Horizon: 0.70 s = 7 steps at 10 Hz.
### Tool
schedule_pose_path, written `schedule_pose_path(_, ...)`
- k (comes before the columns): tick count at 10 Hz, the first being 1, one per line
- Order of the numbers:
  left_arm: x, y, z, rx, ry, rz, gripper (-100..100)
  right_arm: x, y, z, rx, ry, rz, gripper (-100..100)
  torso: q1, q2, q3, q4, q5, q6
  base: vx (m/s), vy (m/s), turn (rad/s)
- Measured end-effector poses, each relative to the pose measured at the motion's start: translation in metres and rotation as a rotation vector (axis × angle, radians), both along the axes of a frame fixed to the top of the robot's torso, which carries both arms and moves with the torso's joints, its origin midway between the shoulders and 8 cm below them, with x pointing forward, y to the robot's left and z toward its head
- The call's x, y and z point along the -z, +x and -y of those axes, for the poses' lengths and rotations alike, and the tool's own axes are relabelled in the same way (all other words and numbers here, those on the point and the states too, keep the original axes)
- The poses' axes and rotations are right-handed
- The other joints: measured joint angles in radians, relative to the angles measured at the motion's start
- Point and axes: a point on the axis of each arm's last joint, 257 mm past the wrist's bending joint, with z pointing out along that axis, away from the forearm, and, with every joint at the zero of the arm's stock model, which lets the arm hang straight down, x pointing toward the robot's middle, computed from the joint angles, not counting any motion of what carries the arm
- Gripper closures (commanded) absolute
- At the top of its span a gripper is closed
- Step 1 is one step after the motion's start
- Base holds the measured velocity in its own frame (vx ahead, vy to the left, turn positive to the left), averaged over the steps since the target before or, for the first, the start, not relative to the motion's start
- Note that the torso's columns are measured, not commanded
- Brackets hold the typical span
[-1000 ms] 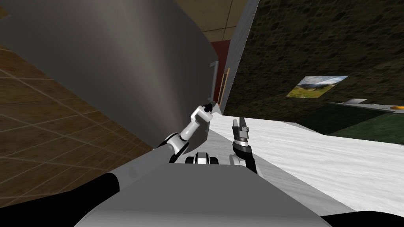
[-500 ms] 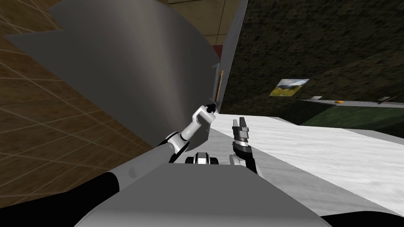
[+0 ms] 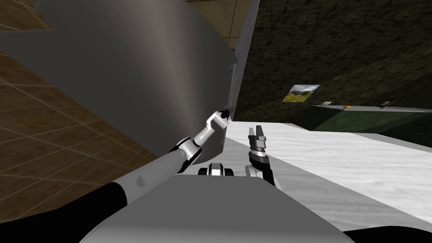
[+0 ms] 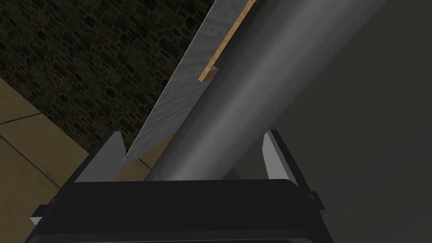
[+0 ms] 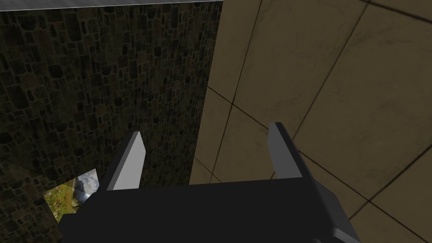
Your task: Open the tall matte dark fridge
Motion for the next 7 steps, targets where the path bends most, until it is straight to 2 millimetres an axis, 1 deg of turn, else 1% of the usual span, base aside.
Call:
schedule_pose_path(1,-0.007,0.009,-0.005,-0.009,0.002,0.011,-100,0.000,0.000,0.000,0.000,0.000,0.000,0,0.000,0.001,0.001,0.001,0.000,0.001,-0.066,0.021,-0.124)
schedule_pose_path(2,-0.007,0.017,-0.010,-0.019,0.005,0.008,-100,0.000,0.000,0.000,0.000,0.000,0.000,0,-0.001,0.002,0.001,0.001,0.000,0.001,-0.031,0.012,0.012)
schedule_pose_path(3,0.003,0.024,-0.014,-0.031,0.015,-0.006,-100,0.000,0.000,0.000,0.000,0.000,0.000,0,-0.001,0.001,0.001,0.001,0.000,0.001,-0.056,0.018,-0.162)
schedule_pose_path(4,-0.004,0.032,-0.017,-0.039,0.014,0.005,-100,0.000,0.000,0.000,0.000,0.000,0.000,0,-0.002,0.003,0.002,0.002,-0.001,0.002,-0.064,0.021,-0.120)
schedule_pose_path(5,-0.002,0.039,-0.022,-0.050,0.017,0.001,-100,0.000,0.000,0.000,0.000,0.000,0.000,0,-0.002,0.004,0.003,0.002,-0.001,0.001,-0.094,0.030,-0.174)
schedule_pose_path(6,-0.008,0.050,-0.027,-0.064,0.016,0.007,-100,0.000,0.000,0.000,0.000,0.000,0.000,0,-0.002,0.006,0.003,0.004,-0.001,0.004,-0.087,0.032,-0.117)
schedule_pose_path(7,-0.007,0.058,-0.033,-0.077,0.018,0.002,-100,0.000,0.000,0.000,0.000,0.000,0.000,0,-0.003,0.005,0.004,0.003,-0.001,0.003,-0.098,0.025,-0.202)
